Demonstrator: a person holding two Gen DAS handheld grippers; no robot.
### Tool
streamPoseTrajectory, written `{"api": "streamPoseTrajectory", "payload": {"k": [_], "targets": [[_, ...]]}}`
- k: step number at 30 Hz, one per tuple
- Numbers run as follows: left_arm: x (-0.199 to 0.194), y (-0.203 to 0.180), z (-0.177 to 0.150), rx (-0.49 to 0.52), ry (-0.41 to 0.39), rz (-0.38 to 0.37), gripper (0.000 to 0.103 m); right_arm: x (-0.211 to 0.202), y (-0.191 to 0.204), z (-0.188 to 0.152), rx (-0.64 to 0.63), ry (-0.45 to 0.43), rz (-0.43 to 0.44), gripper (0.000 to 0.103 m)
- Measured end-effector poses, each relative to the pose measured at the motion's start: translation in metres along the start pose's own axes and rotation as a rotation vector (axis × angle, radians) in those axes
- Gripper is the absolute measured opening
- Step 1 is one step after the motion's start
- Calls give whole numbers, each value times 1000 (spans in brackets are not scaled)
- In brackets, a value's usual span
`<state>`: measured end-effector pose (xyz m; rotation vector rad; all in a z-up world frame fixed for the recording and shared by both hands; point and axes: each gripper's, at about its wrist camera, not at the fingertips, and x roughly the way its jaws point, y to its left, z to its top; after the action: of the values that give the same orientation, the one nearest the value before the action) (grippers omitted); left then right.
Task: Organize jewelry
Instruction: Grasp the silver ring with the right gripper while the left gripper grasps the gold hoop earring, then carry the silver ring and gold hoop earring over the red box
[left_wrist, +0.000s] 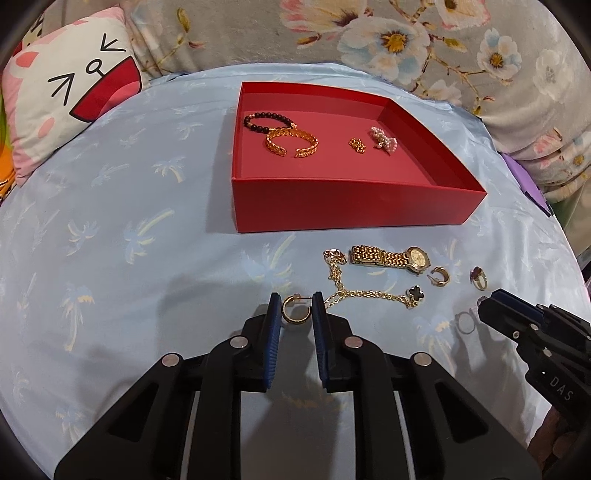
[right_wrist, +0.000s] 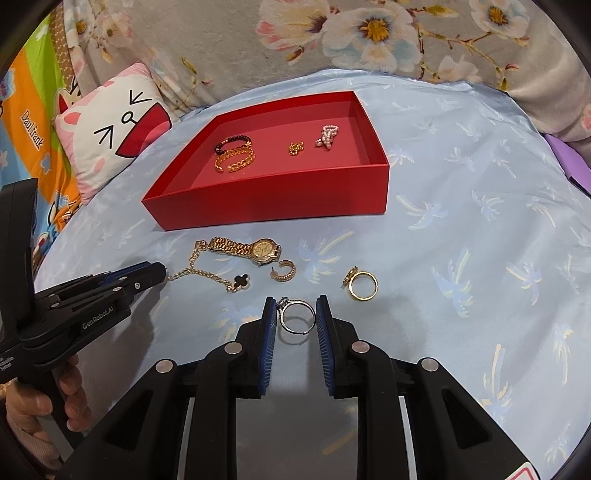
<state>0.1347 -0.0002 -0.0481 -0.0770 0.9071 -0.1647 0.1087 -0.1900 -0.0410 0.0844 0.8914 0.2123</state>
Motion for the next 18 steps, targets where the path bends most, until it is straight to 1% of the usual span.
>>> {"api": "streamPoseTrajectory", "payload": {"k": [6,10,13,16,18], "targets": [[-24,-5,5,-1,-34,-22,16,-16,5,4,-13,-30,6,20],[-40,-12,15,1,-63,-46,16,-29,5,12,-12,-57,22,20],[-50,-15,28,-1,-92,-57,16,-38,2,26,2,-85,45,20],[-57,-15,45,-11,-124,-74,16,-43,1,44,-9,-118,43,20],[-60,-14,58,-14,-149,-73,16,-43,0,59,-20,-142,37,20]]}}
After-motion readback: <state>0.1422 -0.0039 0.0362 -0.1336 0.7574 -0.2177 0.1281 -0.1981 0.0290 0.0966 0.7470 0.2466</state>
